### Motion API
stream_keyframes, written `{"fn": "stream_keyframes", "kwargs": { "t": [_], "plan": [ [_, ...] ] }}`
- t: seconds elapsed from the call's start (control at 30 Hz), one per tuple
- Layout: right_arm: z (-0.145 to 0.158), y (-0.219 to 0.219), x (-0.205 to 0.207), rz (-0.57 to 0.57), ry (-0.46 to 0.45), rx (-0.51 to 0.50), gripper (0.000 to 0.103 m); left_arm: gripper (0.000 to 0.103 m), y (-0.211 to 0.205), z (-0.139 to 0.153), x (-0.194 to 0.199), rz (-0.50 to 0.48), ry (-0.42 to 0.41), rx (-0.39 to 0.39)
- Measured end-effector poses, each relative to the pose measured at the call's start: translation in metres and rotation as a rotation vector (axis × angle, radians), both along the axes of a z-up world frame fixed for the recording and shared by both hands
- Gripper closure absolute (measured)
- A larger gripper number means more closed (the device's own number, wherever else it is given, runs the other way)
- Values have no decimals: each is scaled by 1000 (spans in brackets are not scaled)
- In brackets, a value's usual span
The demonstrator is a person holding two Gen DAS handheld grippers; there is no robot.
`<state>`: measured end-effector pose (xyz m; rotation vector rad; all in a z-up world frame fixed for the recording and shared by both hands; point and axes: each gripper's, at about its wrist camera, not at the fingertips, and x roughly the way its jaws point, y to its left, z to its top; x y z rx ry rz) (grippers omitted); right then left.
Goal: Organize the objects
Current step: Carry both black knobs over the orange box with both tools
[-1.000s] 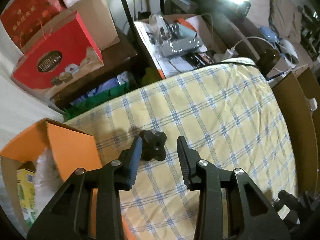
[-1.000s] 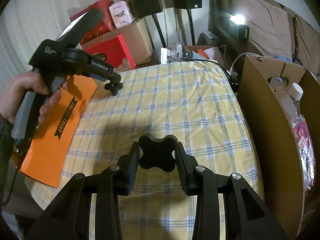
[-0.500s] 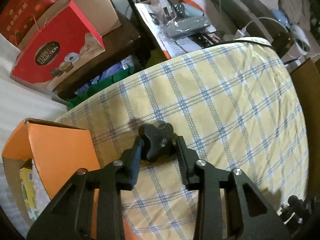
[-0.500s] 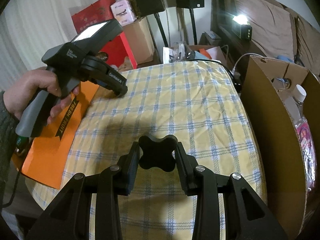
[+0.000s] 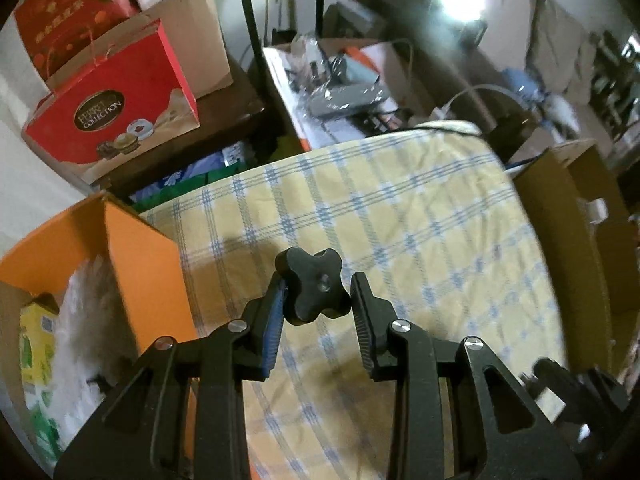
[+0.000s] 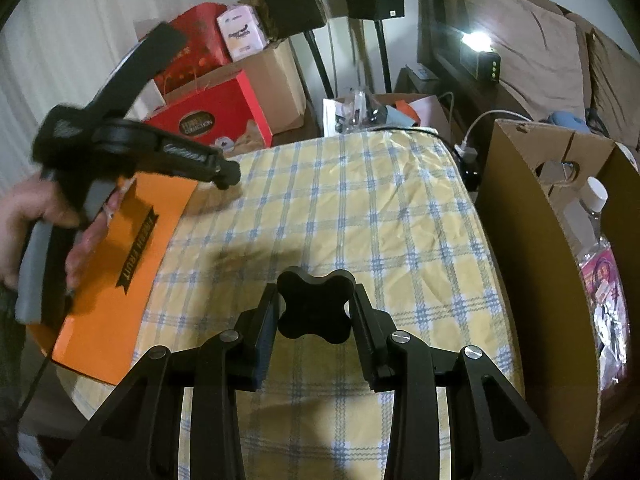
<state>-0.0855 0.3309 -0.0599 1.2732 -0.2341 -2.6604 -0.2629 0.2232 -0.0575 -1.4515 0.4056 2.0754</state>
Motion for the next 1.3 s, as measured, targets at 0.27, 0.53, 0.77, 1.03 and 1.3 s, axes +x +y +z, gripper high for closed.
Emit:
{"fn": "stream_keyframes", "kwargs": {
  "t": [0.27, 0.53, 0.77, 1.03, 1.3],
  "plan": [
    [30, -3, -2, -14, 62, 20, 68, 73, -41, 42, 30, 58, 78, 181],
    [59, -11, -11, -10, 100, 49, 68, 73, -79, 64, 52, 115, 161, 255],
    [77, -21, -17, -15, 111, 45, 68, 73, -106, 73, 69, 158, 208, 288],
    [86, -39, -14, 0, 125, 53, 68, 73, -128, 81, 87, 187, 238, 298],
    [96, -66, -10, 25, 138, 70, 68, 73, -154, 84, 94, 223, 230, 311]
  ]
}}
